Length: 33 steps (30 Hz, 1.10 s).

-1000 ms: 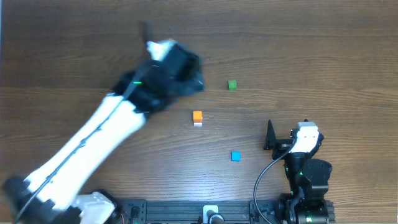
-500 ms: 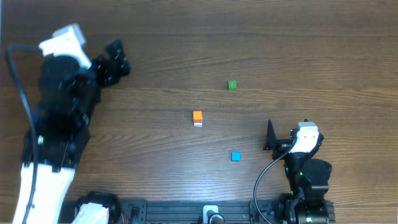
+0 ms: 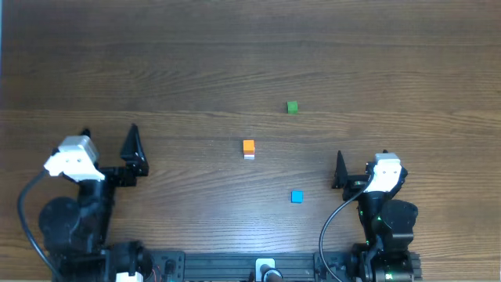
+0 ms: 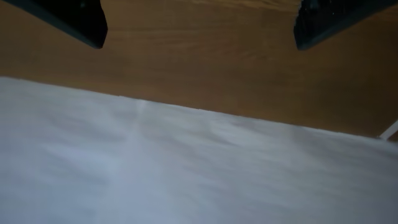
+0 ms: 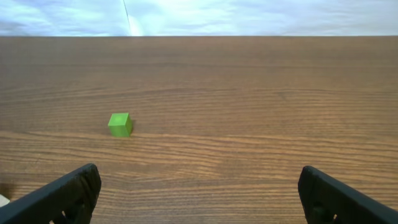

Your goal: Stack Cubes

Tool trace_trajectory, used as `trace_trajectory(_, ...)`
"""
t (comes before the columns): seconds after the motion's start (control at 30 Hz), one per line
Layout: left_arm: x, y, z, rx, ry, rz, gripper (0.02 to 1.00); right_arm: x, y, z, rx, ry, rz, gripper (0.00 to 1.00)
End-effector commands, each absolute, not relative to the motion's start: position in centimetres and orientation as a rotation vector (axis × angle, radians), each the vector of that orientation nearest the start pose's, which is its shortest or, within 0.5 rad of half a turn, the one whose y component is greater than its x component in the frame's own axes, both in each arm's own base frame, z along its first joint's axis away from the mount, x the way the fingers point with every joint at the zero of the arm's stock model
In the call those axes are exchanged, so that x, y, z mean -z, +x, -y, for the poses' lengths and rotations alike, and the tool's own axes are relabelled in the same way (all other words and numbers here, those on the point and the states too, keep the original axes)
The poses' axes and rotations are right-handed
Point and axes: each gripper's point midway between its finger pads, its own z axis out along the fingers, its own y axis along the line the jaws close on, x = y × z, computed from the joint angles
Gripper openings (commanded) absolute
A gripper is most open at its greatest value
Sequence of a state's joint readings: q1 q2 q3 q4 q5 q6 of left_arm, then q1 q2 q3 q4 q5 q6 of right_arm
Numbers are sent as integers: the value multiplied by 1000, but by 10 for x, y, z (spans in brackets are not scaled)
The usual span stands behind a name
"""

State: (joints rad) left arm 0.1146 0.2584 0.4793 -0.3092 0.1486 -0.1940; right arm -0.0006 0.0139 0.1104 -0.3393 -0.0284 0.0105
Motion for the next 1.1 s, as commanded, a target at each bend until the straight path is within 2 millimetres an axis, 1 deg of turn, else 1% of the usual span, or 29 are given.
trace_trajectory(0.03,-248,234,17,240,-26,-1620,972,-139,233,-5,-33,-14,-1815,993)
trace_trajectory(0.07,-242,235,22,259,-2,-1605,972,-139,233,-5,-33,-14,-1815,991)
trace_trajectory(0.13,-236,235,28,276,15,-1611,972,-139,233,-5,-33,-14,-1815,993)
trace_trajectory(0.27,-226,235,33,295,31,-1626,961,-139,233,-5,-33,-14,-1815,991)
trace_trajectory(0.3,-219,235,35,303,38,-1629,952,-139,233,-5,-33,-14,-1815,991)
trace_trajectory(0.43,-208,235,35,302,40,-1624,954,-139,233,-5,-33,-14,-1815,993)
trace_trajectory(0.53,-204,237,37,307,50,-1604,950,-139,233,-5,-33,-14,-1815,993)
trace_trajectory(0.7,-206,239,43,320,78,-1548,952,-139,233,-5,-33,-14,-1815,991)
trace_trajectory(0.87,-201,240,43,315,85,-1525,941,-139,233,-5,-33,-14,-1815,993)
trace_trajectory(0.97,-191,240,44,301,103,-1524,956,-139,233,-5,-33,-14,-1815,993)
trace_trajectory(1.1,-178,241,44,306,98,-1566,956,-139,233,-5,-33,-14,-1815,993)
